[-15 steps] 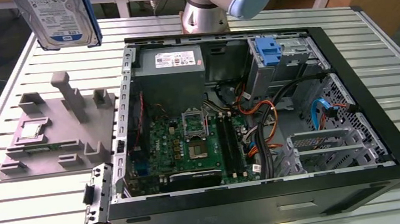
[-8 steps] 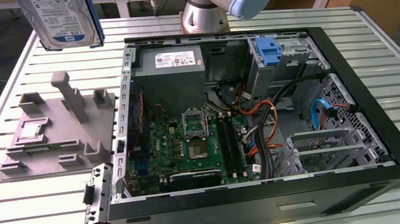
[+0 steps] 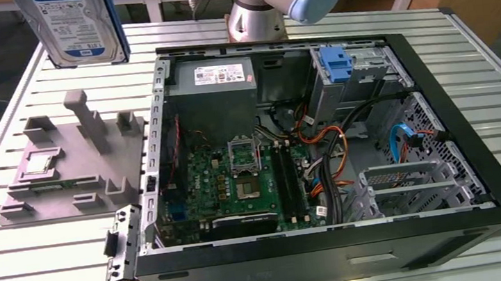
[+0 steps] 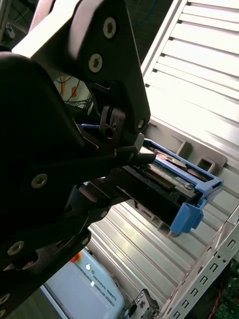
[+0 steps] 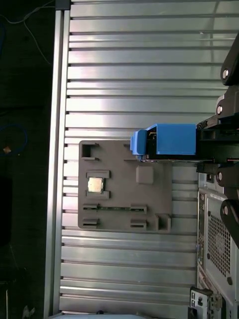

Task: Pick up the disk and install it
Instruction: 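Pick up the disk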

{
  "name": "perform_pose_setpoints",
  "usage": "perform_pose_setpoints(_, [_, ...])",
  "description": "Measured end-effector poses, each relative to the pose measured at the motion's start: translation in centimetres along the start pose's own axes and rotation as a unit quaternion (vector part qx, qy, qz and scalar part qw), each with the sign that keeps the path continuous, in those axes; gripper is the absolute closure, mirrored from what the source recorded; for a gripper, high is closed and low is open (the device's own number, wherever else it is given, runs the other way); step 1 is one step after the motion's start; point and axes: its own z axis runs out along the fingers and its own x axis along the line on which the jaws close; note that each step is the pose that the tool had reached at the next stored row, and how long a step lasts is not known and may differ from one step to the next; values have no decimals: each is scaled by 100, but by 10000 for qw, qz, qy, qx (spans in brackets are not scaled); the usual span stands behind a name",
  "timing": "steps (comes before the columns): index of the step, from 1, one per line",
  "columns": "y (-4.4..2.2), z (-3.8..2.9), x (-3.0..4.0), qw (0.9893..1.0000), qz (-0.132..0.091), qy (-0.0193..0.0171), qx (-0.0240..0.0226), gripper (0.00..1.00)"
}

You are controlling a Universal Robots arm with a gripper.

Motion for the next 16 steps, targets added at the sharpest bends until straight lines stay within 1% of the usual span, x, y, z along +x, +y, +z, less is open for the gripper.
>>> perform_pose_setpoints(3, [-16,-1,14,10000,0,0,-2,65])
perform_pose_setpoints(7, [-77,-3,17,10000,0,0,-7,65])
perform_pose_setpoints(11, [-157,-5,19,10000,1,0,-14,65])
perform_pose_setpoints(16, [-282,-11,21,10000,1,0,-26,65])
